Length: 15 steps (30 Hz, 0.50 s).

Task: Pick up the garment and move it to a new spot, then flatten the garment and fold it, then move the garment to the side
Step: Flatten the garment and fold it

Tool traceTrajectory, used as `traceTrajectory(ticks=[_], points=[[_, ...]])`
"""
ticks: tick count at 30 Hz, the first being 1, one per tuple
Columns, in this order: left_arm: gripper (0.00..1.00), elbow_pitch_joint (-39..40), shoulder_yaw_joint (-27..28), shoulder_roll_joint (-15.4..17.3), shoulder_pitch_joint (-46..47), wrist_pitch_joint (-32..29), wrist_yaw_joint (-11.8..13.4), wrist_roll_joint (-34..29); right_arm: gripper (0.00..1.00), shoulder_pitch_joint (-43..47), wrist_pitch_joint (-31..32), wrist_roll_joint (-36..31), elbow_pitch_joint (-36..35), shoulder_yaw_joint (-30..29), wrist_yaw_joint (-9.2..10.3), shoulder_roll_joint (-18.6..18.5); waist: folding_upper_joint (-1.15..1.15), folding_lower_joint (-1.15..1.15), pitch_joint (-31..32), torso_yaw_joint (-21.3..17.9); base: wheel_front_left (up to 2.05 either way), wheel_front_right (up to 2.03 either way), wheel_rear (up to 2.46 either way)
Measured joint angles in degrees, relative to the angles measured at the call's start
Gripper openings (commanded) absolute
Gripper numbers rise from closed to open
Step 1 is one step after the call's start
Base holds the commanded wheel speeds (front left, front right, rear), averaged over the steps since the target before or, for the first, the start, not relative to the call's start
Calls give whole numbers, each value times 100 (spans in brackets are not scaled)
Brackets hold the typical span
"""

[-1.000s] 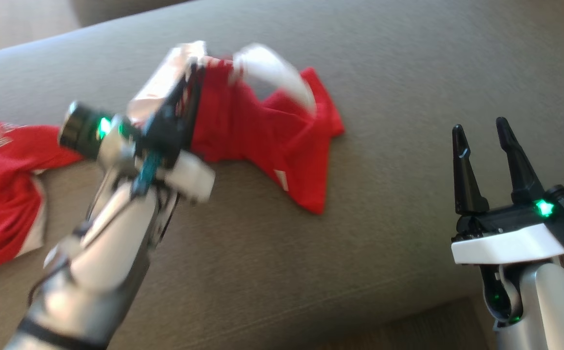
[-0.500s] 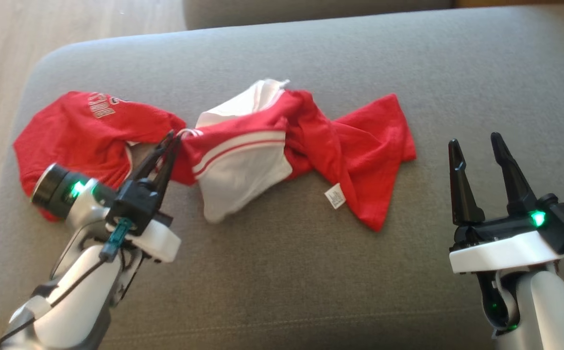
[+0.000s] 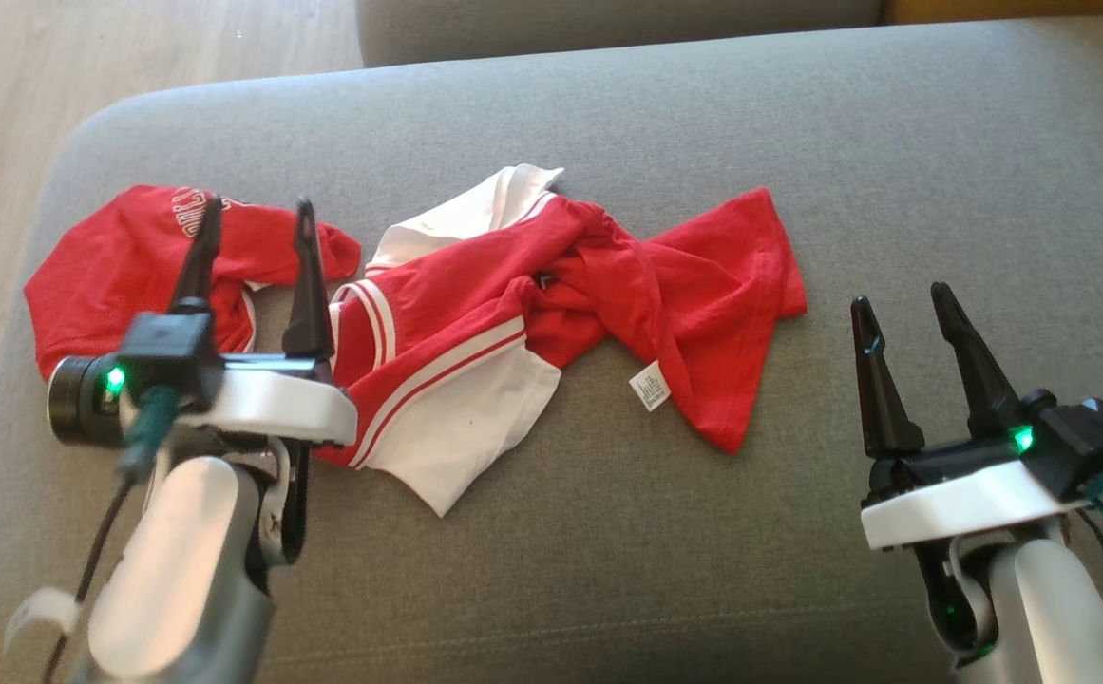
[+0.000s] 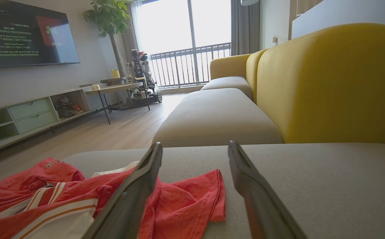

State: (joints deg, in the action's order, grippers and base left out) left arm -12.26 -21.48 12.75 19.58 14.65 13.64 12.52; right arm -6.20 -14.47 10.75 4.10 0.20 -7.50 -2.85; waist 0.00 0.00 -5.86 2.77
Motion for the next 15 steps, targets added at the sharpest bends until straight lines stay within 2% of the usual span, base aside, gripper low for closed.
traceTrajectory(ticks=[2,5,9,15], points=[[100,494,301,-250,-198,2,29,201,100,38,0,-21,10,-2,0,-1,0,0,-7,-27,0,0,0],[100,825,413,-444,-794,5,-149,229,100,160,0,-26,21,-9,0,0,0,0,-25,-36,0,0,0],[100,753,423,-649,-1480,4,-446,224,100,215,0,-79,57,0,0,0,0,0,-27,-19,0,0,0],[100,466,337,-855,-1726,4,-899,247,100,211,0,-77,75,20,0,0,0,0,-25,22,0,0,0]])
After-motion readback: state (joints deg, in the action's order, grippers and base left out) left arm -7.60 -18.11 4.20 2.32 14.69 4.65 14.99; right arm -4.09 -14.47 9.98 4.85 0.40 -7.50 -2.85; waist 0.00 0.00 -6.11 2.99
